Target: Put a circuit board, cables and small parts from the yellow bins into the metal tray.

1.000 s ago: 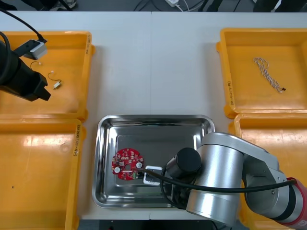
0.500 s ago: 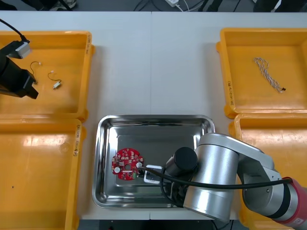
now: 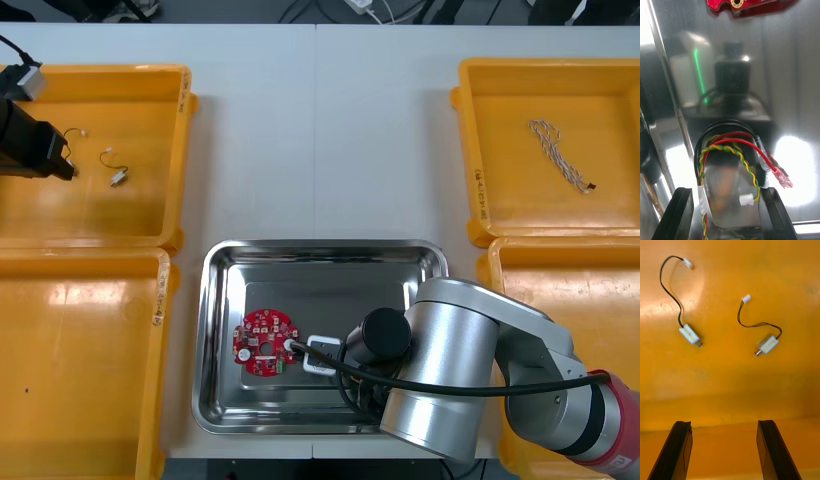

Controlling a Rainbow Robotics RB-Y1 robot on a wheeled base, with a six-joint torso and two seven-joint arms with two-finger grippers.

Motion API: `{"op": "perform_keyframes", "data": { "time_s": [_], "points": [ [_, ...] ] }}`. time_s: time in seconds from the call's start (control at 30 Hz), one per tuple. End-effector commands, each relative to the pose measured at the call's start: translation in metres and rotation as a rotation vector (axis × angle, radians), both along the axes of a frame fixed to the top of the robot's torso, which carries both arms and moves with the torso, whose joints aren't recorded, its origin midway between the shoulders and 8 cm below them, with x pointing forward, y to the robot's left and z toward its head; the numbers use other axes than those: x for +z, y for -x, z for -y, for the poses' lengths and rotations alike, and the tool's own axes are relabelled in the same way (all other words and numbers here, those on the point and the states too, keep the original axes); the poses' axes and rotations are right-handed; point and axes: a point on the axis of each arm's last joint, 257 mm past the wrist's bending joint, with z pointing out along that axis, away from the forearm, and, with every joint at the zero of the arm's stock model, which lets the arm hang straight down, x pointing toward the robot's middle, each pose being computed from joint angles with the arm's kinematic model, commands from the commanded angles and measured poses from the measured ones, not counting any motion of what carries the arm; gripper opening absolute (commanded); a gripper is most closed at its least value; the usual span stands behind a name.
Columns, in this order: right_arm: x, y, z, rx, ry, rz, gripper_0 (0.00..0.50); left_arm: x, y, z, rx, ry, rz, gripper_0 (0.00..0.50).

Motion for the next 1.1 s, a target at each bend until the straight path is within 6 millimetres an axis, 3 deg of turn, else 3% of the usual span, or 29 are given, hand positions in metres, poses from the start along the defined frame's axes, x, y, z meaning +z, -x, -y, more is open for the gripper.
{"op": "perform_keyframes", "data": {
  "time_s": [0.03,0.43,0.8,0.87,1.1],
  "points": [
    [0.007,0.007,-0.008,0.05,-0.01,0.014,0.5,0.043,-0.025,-0.02,0.131,0.025,0.123,0.5],
    [0.031,0.006,0.002,0.01,-0.01,0.002,0.5,0.025,-0.053,-0.035,0.251,0.079,0.187,0.5],
    [0.087,-0.016,0.002,-0.023,-0.126,-0.005,0.5,-0.002,-0.067,-0.036,0.327,0.106,0.199,0.5],
    [0.106,-0.027,0.002,-0.041,-0.172,0.005,0.5,-0.006,-0.072,-0.031,0.342,0.107,0.211,0.5],
    [0.156,-0.058,0.026,-0.117,-0.254,0.056,0.5,-0.012,-0.081,-0.022,0.366,0.122,0.24,0.5]
  ]
}}
